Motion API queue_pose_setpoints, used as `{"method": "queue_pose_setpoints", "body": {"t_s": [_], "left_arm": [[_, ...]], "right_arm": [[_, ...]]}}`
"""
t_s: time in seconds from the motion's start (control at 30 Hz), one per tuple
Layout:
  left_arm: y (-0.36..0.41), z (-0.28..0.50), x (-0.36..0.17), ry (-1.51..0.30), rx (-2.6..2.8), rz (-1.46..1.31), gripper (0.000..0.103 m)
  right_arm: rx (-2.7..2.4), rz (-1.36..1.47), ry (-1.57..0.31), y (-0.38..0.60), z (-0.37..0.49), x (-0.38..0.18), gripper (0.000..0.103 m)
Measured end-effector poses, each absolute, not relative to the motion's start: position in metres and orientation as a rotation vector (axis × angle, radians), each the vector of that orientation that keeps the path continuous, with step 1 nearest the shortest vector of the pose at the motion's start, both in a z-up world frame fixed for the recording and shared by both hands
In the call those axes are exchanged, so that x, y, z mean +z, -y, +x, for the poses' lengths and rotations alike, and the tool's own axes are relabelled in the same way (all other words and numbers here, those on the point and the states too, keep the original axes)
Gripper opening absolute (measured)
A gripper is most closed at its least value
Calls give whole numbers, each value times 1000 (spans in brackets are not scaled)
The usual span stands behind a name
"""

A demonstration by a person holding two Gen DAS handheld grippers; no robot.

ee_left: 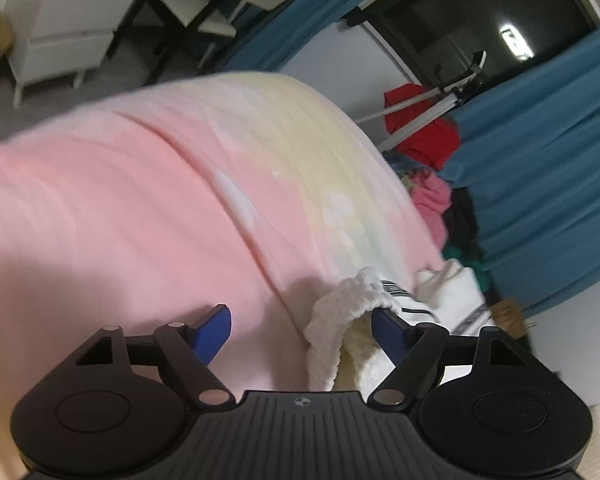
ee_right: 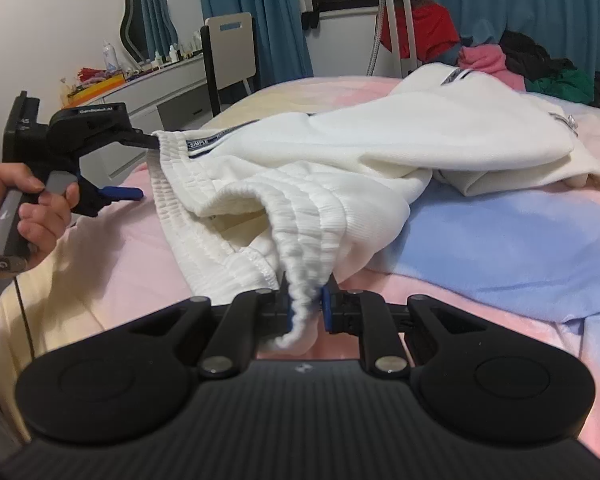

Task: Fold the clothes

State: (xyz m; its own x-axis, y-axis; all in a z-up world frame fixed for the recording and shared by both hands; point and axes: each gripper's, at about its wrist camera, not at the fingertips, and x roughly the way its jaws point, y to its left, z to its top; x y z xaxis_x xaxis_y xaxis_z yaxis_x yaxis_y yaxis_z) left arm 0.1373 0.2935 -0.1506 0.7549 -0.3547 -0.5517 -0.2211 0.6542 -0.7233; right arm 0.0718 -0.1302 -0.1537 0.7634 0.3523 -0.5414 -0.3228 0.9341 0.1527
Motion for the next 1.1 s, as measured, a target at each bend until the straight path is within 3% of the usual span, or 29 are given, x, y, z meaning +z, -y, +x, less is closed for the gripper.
{"method": "queue_pose_setpoints", "body": {"t_s": [0.2, 0.33, 0.43, 0.53, 0.73, 0.8, 0.9, 0.97, 1.03, 1.1], "left_arm": [[-294, 141, -156, -747, -97, -921, 81], [-303, 136, -145, -690, -103, -903, 82], [-304, 128, -131, -636, -110, -922, 84], [-300, 125, -121, -616, -152, -913, 92], [-266, 140, -142, -793, -129, -765, 94], [-257, 145, -150, -816, -131, -758, 88], [-248, 150, -155, -803, -126, -768, 64], [-243, 153, -156, -787, -116, -760, 37], [-242, 156, -148, -748, -95, -734, 19], [-245, 158, -135, -693, -80, -722, 17]], "right_arm": [[362, -340, -392, 95, 35, -144, 16], [447, -474, -537, 77, 42, -173, 16], [451, -449, -552, 77, 46, -176, 16], [456, -393, -558, 81, 50, -171, 16], [462, -359, -564, 85, 56, -172, 16], [463, -342, -562, 86, 55, -172, 16], [464, -274, -561, 91, 56, -174, 16], [460, -212, -549, 95, 57, -175, 16], [452, -198, -526, 93, 55, -175, 16], [437, -185, -513, 88, 54, -175, 16]]}}
